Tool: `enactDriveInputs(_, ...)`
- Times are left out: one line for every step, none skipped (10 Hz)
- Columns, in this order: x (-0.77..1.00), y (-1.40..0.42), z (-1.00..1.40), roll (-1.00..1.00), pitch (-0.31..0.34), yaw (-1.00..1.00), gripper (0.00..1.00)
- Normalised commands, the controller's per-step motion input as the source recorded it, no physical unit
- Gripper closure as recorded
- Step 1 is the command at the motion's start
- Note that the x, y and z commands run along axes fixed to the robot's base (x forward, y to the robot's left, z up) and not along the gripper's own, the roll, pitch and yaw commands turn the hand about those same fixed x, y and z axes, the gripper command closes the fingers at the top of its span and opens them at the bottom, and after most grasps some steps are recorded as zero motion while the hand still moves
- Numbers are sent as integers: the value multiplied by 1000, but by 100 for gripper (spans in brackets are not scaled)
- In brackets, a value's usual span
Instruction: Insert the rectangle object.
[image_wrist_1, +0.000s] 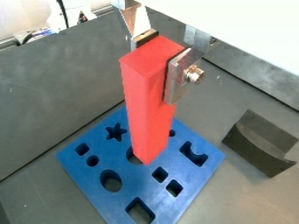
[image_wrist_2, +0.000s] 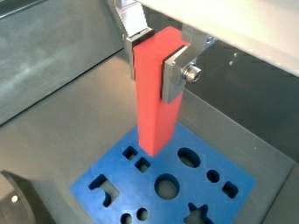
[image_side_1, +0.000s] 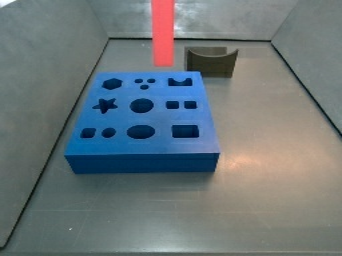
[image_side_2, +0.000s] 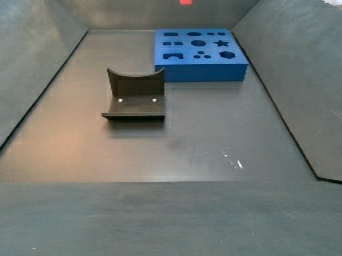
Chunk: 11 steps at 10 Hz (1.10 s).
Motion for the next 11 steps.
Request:
enactDriveInputs(574, -126, -343, 87, 0, -546, 100)
enactDriveInputs(829, -149, -466, 124, -20, -317, 100)
enactDriveInputs(960, -171, -534, 121, -34, -194, 100)
enactDriveInputs(960, -189, -549, 106, -43, -186, 100)
enactDriveInputs(960, -203, -557, 89, -47, -186, 100)
enactDriveInputs(811, -209, -529, 83, -24, -314, 100)
enactDriveInputs(251, -149, -100, -17, 0, -806, 100)
enactDriveInputs(63, -163, 0, -87, 7, -926, 100)
enactDriveInputs(9, -51, -43, -36, 0, -1000, 100)
enactDriveInputs(0, -31, -74, -23, 0, -1000, 100)
enactDriveInputs(0, -31, -106, -11, 0, -1000, 100)
